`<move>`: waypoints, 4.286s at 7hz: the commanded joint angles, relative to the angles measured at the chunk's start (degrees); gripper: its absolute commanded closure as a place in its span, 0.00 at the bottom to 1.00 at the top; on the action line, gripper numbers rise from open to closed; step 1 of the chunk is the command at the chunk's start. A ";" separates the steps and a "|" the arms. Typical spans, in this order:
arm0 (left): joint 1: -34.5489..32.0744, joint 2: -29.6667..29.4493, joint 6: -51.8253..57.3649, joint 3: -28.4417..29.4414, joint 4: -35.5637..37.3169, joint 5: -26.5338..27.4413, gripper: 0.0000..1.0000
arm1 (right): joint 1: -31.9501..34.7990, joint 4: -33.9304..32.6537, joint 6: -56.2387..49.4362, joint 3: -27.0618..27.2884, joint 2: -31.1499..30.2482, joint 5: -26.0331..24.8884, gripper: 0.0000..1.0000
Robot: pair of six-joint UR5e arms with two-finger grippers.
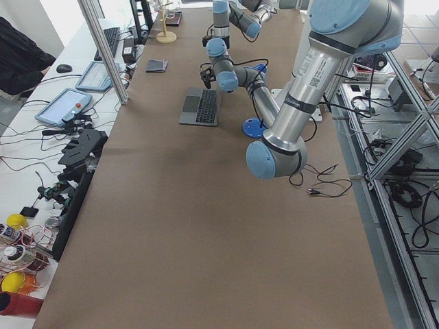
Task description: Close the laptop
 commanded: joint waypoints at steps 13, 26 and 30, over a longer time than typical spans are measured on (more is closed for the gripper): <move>-3.58 -14.79 0.10 36.85 -20.81 8.98 1.00 | 5.18 22.54 -0.60 -39.45 15.37 -0.17 1.00; -8.03 -13.85 2.11 34.55 -22.76 9.88 0.01 | 16.49 27.49 0.02 -34.34 9.72 12.20 0.00; -23.39 3.12 28.74 11.29 -3.37 7.25 0.01 | 27.58 2.97 -28.87 -17.09 -7.51 7.69 0.00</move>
